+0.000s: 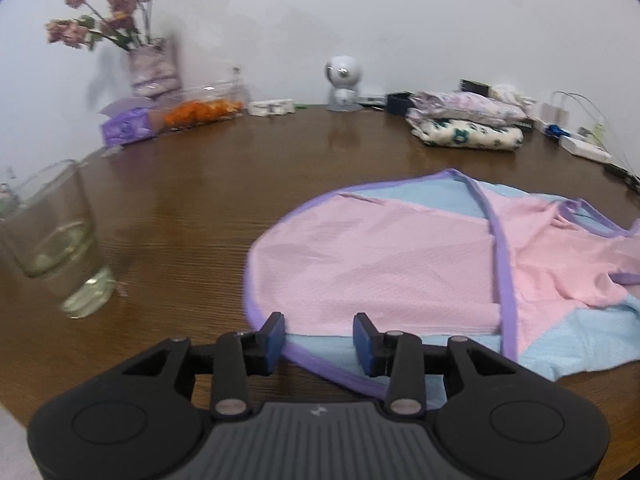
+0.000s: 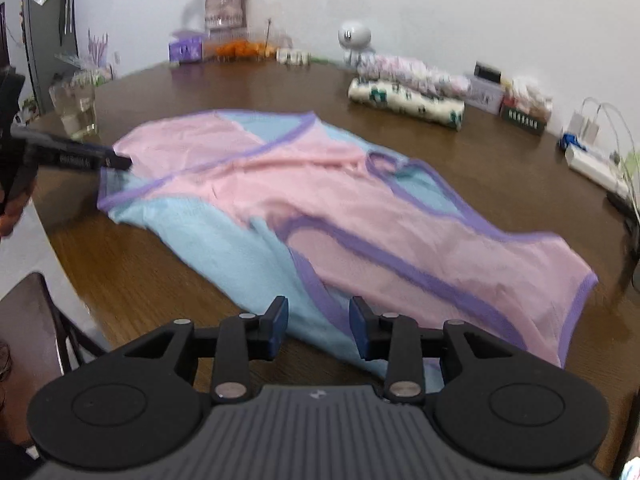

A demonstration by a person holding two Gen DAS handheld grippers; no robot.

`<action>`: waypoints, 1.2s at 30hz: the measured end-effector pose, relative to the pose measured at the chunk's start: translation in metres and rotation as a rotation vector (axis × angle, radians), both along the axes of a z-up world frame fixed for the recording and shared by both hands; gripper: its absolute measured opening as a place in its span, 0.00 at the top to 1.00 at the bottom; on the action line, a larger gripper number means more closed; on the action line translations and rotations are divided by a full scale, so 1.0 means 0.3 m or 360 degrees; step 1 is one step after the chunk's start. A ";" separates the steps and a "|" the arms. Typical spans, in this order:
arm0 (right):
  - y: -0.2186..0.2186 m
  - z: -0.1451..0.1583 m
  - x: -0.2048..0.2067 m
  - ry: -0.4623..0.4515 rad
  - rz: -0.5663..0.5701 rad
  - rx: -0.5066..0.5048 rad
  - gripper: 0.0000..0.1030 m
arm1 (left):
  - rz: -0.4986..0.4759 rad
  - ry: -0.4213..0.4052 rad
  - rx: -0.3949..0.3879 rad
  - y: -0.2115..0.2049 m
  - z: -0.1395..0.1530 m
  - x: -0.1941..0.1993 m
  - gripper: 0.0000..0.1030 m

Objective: Fold clothes

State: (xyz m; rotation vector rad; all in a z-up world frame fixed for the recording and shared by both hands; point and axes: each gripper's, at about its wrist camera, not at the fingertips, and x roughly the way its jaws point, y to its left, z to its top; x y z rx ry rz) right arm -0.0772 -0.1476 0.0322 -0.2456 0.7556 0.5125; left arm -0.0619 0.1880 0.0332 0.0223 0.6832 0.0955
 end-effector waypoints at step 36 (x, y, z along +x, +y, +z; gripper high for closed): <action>-0.082 0.013 0.011 -0.0004 0.0118 0.0294 0.68 | -0.0654 0.0122 -0.0347 -0.079 -0.020 -0.077 0.98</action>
